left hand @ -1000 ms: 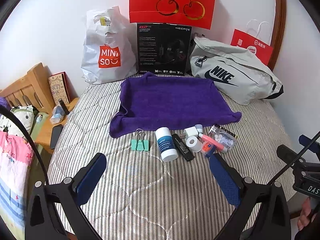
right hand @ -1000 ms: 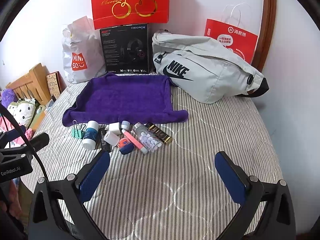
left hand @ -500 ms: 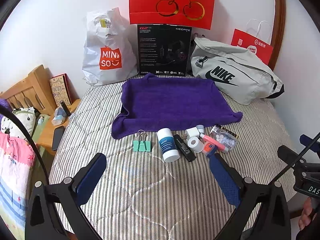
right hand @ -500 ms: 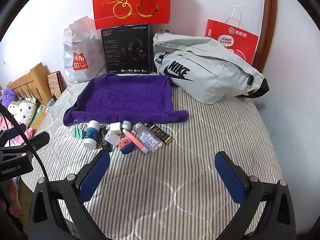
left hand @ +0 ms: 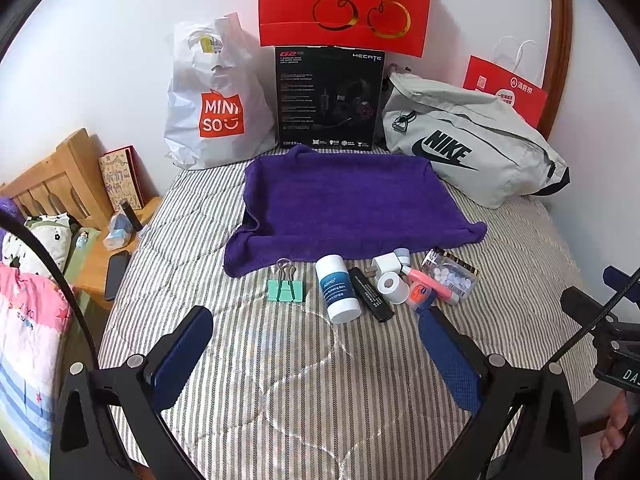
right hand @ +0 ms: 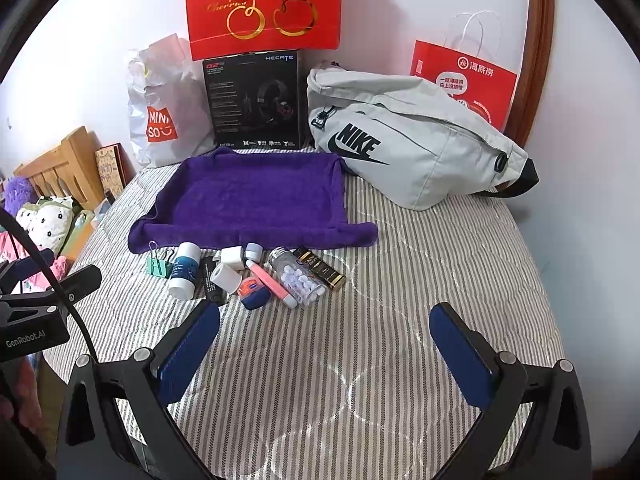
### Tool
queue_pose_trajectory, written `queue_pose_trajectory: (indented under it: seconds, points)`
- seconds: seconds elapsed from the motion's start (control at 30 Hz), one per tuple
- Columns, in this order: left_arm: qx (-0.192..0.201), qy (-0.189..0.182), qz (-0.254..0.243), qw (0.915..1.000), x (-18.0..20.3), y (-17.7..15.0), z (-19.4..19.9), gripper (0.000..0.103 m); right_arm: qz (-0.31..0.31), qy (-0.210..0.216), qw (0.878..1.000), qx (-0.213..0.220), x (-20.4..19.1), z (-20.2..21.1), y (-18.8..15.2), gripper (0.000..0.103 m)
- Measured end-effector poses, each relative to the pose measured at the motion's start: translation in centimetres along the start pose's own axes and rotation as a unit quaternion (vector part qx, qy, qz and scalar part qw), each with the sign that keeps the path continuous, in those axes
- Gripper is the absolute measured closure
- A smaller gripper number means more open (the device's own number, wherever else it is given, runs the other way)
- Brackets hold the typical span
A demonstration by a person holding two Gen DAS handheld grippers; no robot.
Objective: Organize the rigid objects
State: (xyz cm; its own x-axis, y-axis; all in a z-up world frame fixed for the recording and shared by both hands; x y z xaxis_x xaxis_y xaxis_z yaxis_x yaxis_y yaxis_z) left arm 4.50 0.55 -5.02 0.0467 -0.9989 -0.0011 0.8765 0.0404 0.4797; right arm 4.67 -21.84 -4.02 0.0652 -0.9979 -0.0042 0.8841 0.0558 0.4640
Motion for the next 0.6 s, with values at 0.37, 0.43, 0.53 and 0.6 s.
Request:
queue_pose_trajectory:
  seconds: [0.37,0.43,0.53,0.6]
  points:
    - [-0.001,0.002,-0.002,1.0,-0.1,0.09,-0.02,0.0,-0.001,0.0,1.0,0.0,0.15,0.11,0.01,0.0]
    - [-0.001,0.0,-0.001,1.0,-0.14,0.09,-0.01,0.0,0.0,0.0,1.0,0.0,0.16,0.12,0.02,0.0]
    - [-0.001,0.0,0.0,1.0,-0.25,0.15,-0.02,0.0,-0.001,-0.001,1.0,0.0,0.16,0.12,0.01,0.0]
    - [-0.003,0.0,0.001,1.0,-0.31,0.25,-0.12,0.0,-0.001,-0.001,1.0,0.0,0.17,0.12,-0.02,0.0]
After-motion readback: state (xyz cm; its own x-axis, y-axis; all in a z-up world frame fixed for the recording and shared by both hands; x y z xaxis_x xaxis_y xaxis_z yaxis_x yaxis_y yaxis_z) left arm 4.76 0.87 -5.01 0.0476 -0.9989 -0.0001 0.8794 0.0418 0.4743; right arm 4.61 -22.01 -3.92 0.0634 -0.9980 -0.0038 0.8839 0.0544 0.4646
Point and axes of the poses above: each gripper's, at about its wrist camera, not at the fingertips, and z roughly against the way its jaws point, x to its right, y to its top, the point moved 8 cm from there along -z, roughly the way its jaws point, and after that the axes turned 13 degrees about -x, right-handed, at the moved point
